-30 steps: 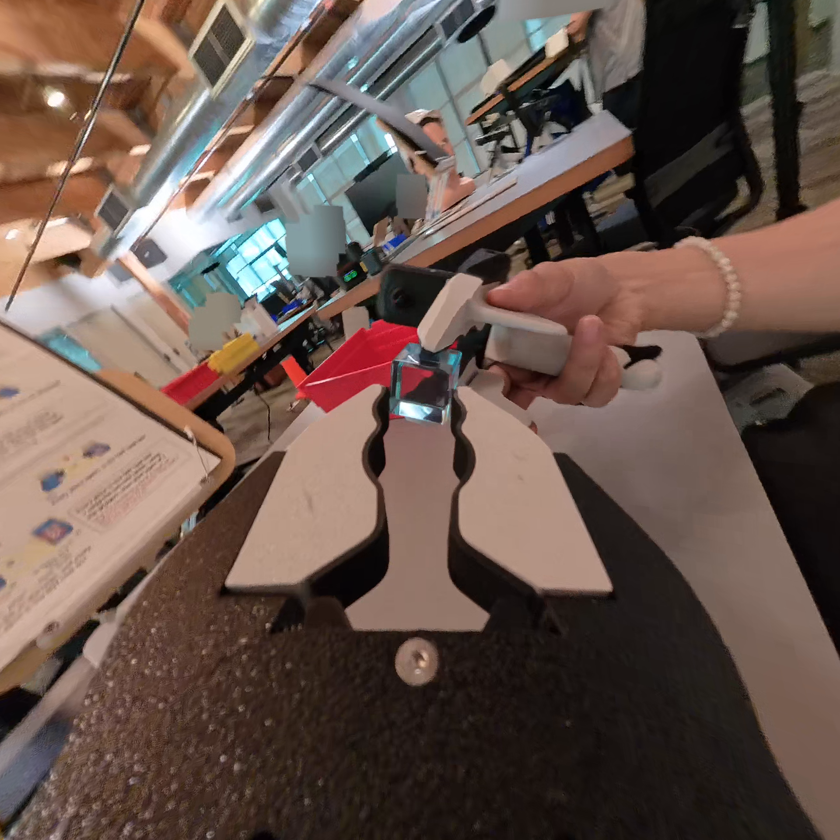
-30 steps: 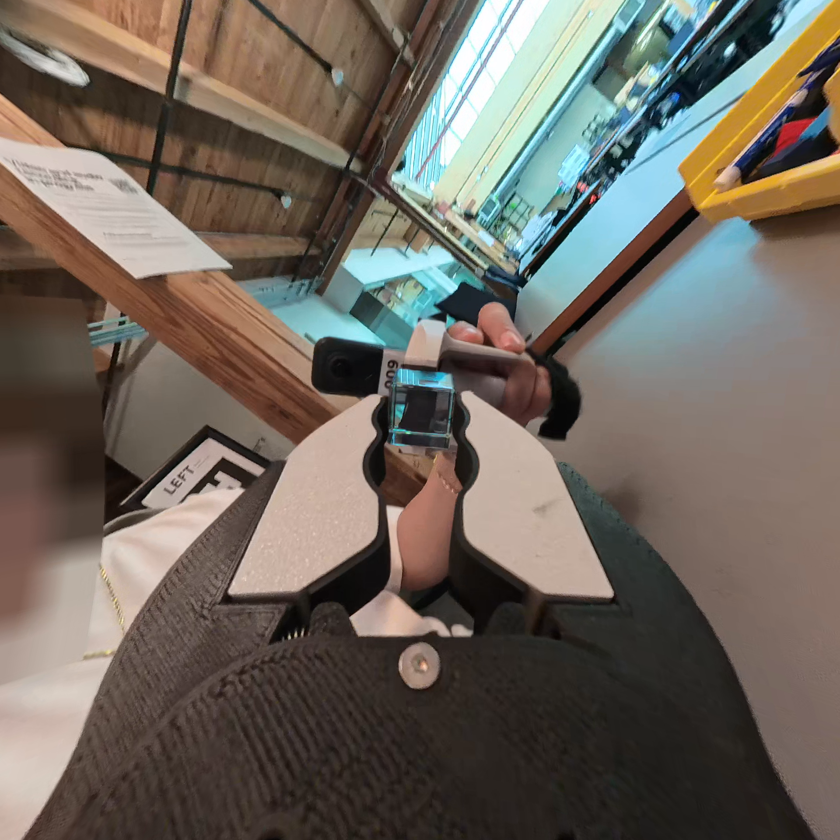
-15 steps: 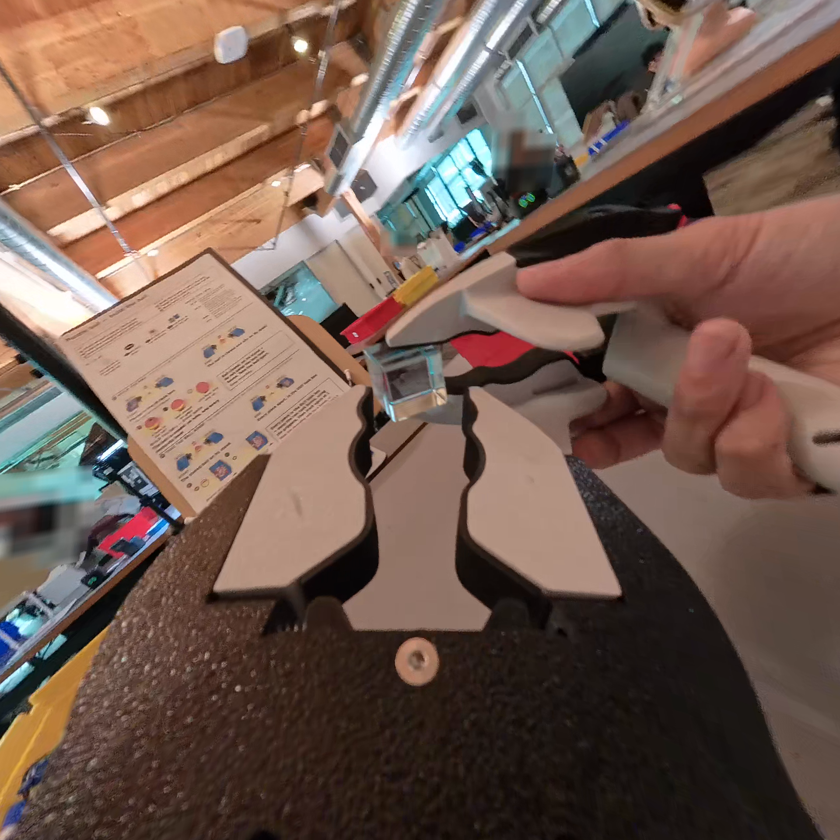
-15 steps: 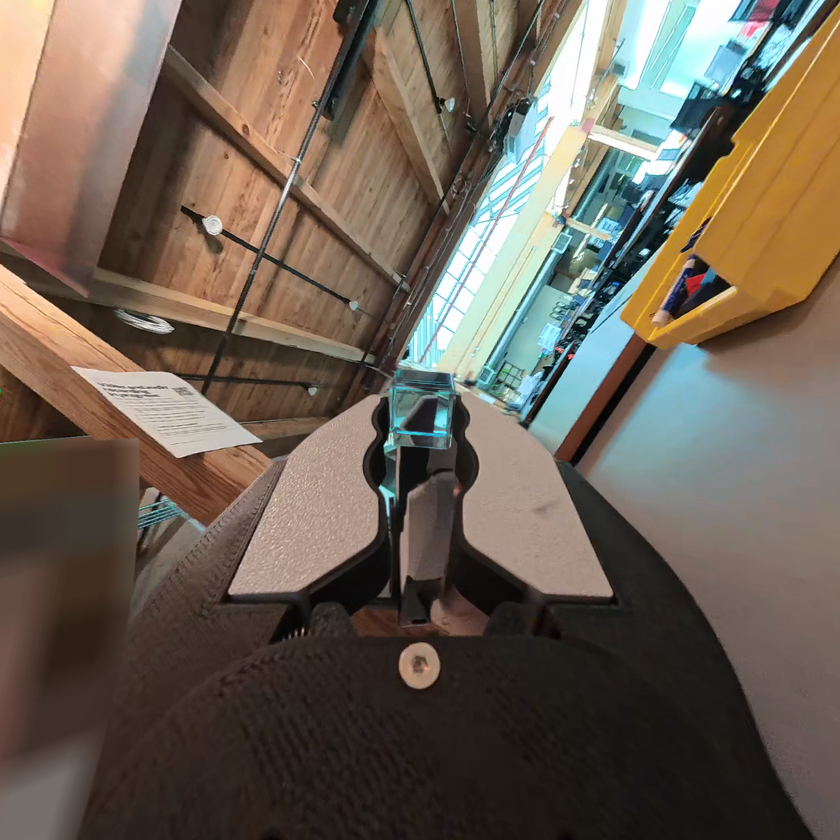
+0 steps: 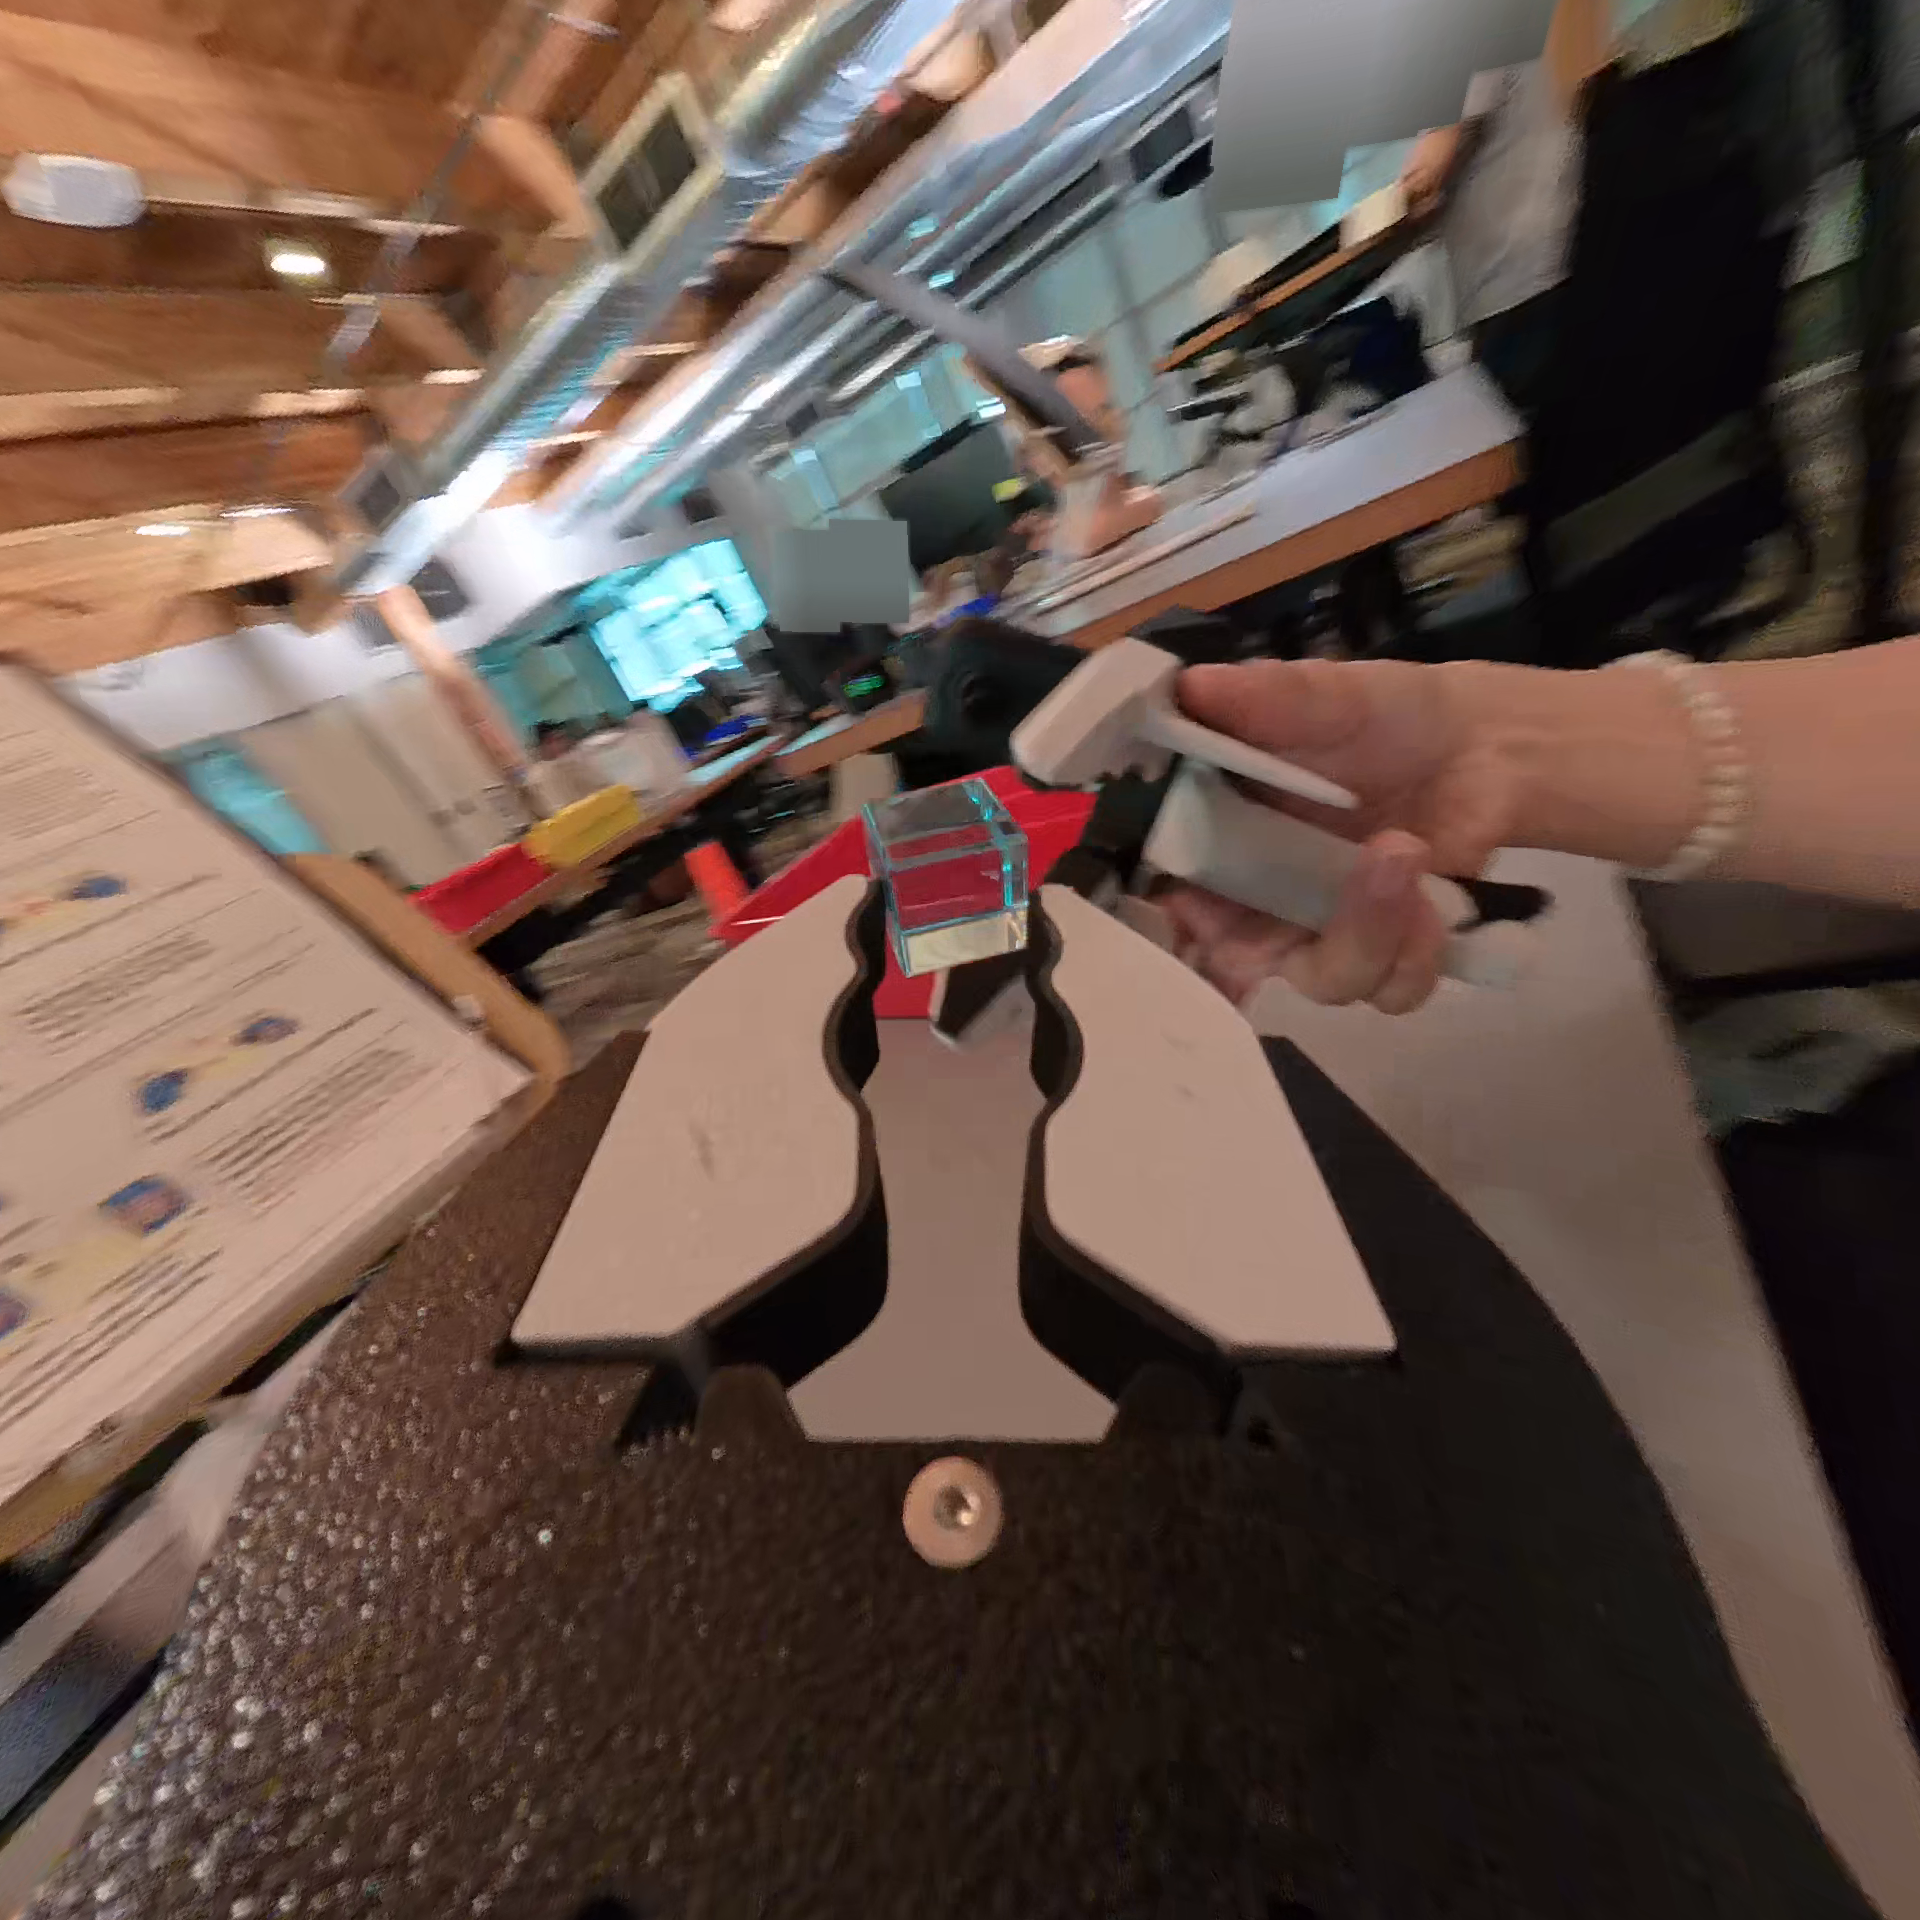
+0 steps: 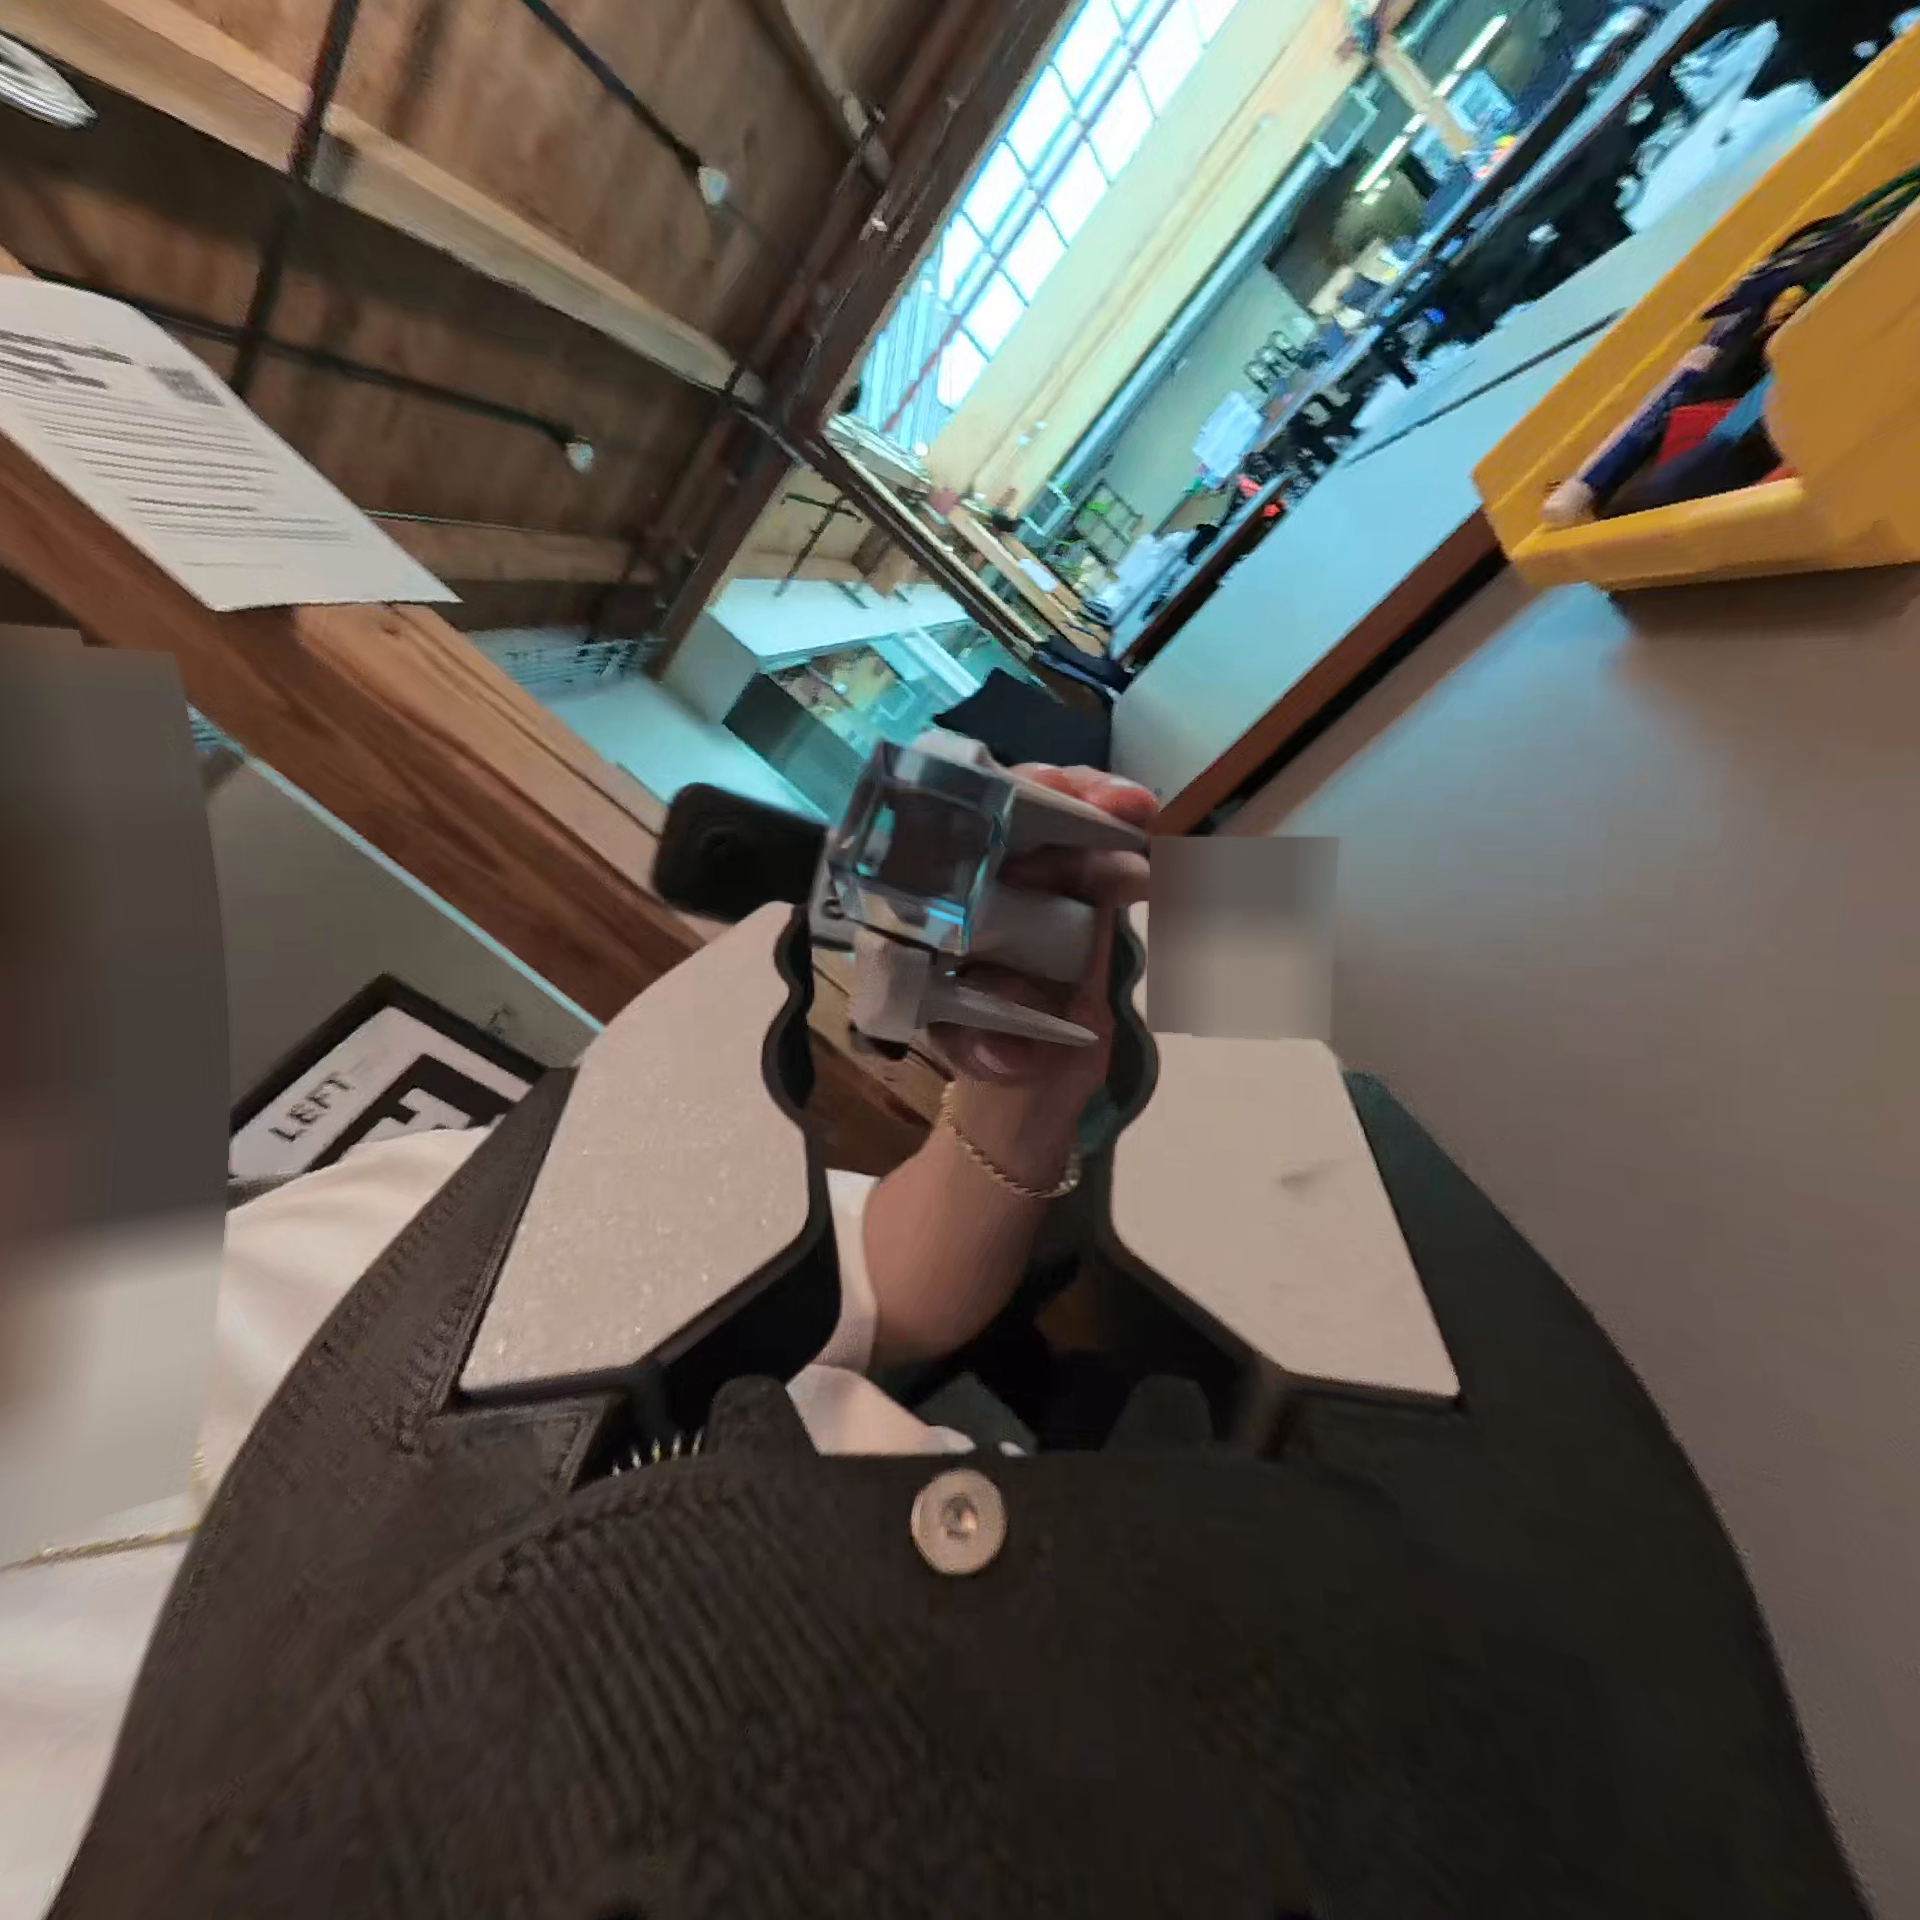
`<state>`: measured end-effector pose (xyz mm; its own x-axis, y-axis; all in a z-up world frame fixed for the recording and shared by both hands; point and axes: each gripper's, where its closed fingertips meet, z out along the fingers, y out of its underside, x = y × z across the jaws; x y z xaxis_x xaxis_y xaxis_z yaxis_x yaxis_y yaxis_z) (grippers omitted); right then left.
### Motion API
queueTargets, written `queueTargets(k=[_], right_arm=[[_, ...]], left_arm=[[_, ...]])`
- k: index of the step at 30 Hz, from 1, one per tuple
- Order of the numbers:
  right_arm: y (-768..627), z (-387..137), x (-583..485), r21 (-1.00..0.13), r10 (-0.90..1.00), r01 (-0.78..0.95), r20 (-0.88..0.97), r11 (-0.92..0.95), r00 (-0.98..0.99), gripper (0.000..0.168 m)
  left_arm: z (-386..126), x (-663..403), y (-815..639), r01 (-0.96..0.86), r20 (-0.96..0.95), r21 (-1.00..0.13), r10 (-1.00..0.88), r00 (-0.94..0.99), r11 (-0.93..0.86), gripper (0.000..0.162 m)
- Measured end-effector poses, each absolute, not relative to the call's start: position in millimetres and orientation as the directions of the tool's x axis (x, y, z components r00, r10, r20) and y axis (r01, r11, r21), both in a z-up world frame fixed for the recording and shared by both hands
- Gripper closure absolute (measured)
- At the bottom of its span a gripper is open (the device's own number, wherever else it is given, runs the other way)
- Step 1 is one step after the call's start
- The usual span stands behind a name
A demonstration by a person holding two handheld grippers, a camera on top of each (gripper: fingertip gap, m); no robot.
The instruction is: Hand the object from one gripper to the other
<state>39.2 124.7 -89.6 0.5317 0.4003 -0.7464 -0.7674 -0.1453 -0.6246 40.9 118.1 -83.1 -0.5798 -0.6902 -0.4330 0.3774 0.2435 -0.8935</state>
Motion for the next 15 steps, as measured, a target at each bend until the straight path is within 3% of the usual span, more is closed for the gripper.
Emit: queueTargets(k=[4,9,15], right_arm=[[117.0,-86.4,34.0,-0.574,0.482,-0.792,-0.765,-0.209,0.427,0.13],[123.1,-101.7,10.3,-0.592,0.501,-0.735,-0.77,-0.329,0.396,0.123],[118.6,-105.0,-3.9,-0.617,0.549,-0.687,-0.751,-0.383,0.368,0.127]], left_arm=[[-90.9,15.6,119.1,0.366,-0.404,-0.913,-0.52,-0.753,0.179,0.137],[-103.6,-6.8,115.0,0.397,-0.455,-0.89,-0.358,-0.815,0.226,0.137],[-114.7,-5.1,119.1,0.41,-0.507,-0.854,-0.335,-0.795,0.321,0.137]])
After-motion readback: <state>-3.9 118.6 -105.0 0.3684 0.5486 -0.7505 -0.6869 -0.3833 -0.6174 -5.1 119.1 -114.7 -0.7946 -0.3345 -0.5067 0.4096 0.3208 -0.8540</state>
